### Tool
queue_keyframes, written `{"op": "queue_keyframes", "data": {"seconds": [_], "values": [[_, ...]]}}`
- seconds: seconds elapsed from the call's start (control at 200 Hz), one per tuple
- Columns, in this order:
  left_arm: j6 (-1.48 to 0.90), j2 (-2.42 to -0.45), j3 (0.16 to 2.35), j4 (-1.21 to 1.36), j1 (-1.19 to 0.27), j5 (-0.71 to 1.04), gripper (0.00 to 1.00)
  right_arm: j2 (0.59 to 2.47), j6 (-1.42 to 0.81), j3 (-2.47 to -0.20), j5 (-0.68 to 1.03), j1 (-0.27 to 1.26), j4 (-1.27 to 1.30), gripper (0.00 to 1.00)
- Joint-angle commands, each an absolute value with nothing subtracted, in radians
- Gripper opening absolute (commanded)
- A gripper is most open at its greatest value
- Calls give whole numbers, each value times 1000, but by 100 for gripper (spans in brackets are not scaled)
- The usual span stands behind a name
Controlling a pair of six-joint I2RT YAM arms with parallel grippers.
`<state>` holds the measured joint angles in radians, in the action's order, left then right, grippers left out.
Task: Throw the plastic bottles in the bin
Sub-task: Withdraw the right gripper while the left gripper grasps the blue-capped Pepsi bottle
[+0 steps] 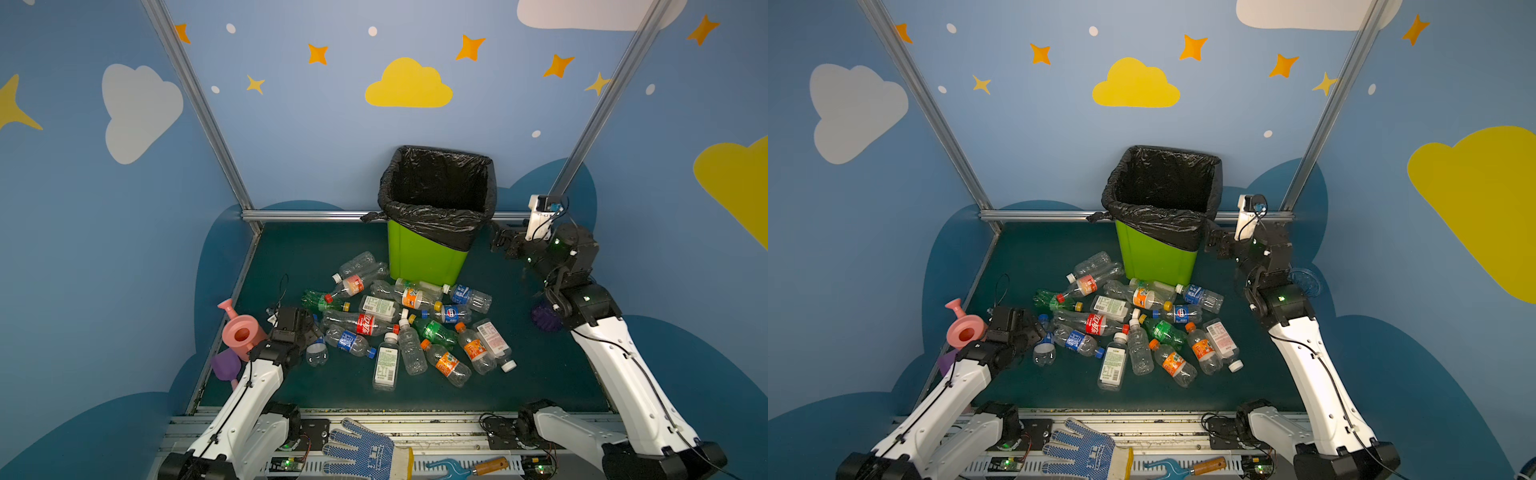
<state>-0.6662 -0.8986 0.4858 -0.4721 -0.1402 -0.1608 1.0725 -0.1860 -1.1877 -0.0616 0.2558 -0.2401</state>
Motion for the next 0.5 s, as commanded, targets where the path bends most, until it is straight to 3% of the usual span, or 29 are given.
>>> {"op": "queue_keyframes", "data": {"seconds": [0.0,0.496], "values": [[-656,-900,472,-488,-154,-140,80,991,-265,-1137,-36,225,-239,95],[-634,-1002,486,-447,-172,-98,74,896,-329,-894,-51,162,-290,95]]}}
